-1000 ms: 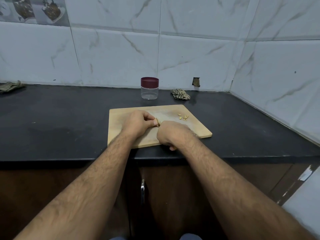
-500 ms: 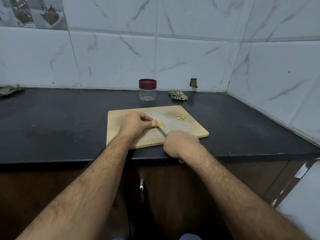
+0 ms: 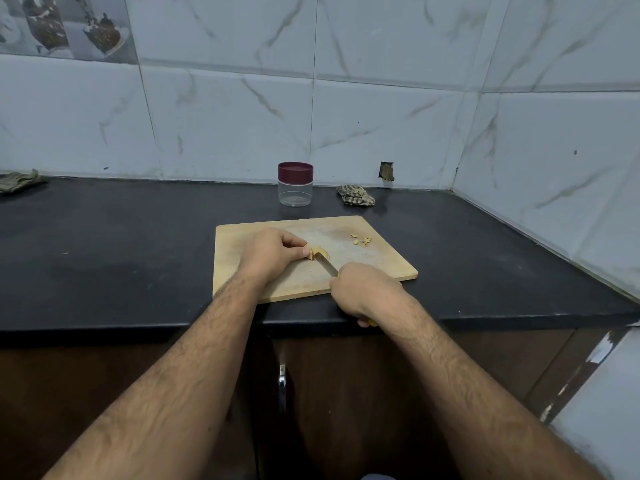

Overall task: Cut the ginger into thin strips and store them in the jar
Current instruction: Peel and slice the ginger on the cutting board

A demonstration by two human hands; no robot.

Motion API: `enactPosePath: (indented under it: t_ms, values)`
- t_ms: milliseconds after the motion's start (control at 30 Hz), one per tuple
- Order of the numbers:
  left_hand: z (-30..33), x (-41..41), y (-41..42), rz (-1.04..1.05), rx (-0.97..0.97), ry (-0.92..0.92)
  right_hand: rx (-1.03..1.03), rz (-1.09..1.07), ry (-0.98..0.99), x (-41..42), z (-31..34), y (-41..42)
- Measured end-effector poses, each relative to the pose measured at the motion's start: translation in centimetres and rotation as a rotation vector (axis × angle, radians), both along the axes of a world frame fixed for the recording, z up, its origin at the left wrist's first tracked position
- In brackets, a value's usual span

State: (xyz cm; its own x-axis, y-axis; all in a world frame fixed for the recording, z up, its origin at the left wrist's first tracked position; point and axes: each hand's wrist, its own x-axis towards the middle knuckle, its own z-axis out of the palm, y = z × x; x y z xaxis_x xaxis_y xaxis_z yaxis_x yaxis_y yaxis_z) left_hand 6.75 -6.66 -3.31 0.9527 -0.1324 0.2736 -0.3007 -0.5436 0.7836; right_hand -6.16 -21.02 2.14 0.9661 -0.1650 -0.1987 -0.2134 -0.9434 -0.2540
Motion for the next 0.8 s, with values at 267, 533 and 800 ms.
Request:
enactPosePath:
  t_ms: [267, 533, 800]
  values:
    - [-0.1, 0.0, -0.2, 0.038, -0.010, -0.018, -0.015, 0.016, -0.094, 1.3, 0.4, 1.2]
    - [-0.2, 0.2, -0.1, 0.045, 0.017, -0.018, -0.024, 0.011, -0.117, 2.5, -0.4, 1.8]
    - [-0.3, 0.3, 0.0, 0.043, 0.006, -0.011, -0.054, 0.023, -0.130, 2.5, -0.5, 2.0]
